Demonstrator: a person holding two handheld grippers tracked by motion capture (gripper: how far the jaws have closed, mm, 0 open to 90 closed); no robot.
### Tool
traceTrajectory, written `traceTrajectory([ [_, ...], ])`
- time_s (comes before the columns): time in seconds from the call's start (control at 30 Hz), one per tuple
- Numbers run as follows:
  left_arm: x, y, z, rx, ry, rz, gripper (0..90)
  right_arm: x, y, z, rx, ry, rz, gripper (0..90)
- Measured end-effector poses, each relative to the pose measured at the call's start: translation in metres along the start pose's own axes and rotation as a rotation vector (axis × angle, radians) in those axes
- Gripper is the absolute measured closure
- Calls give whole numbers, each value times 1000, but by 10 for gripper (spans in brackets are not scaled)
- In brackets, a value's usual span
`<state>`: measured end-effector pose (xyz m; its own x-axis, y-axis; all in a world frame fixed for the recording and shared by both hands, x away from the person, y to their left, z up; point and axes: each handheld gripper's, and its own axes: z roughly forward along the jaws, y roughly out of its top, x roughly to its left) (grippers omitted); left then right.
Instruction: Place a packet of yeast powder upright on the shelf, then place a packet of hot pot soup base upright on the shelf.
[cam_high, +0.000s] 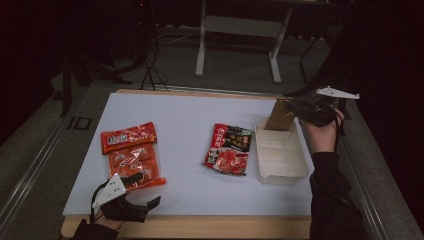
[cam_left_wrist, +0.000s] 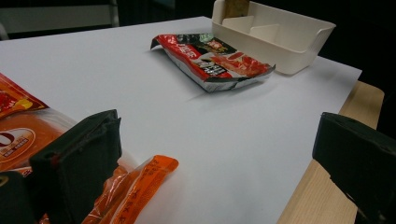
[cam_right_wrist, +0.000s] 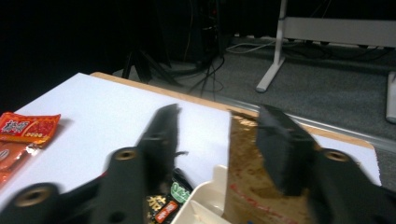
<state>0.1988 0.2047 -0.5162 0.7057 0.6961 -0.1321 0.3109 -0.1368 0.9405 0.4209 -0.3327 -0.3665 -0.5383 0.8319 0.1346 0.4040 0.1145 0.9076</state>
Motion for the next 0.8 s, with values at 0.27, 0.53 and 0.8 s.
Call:
traceTrajectory([
  [0.27,0,0,1,-1,-9,-11,18,28,-12,-16,-44,54,6,212],
  [0.53,0,6,2,-39,-20,-31,18,58,-27,-36,-62,101,-40,116],
  [0.8,-8,18,11,25,-101,-65,19,86,-49,-60,-79,150,-87,137],
])
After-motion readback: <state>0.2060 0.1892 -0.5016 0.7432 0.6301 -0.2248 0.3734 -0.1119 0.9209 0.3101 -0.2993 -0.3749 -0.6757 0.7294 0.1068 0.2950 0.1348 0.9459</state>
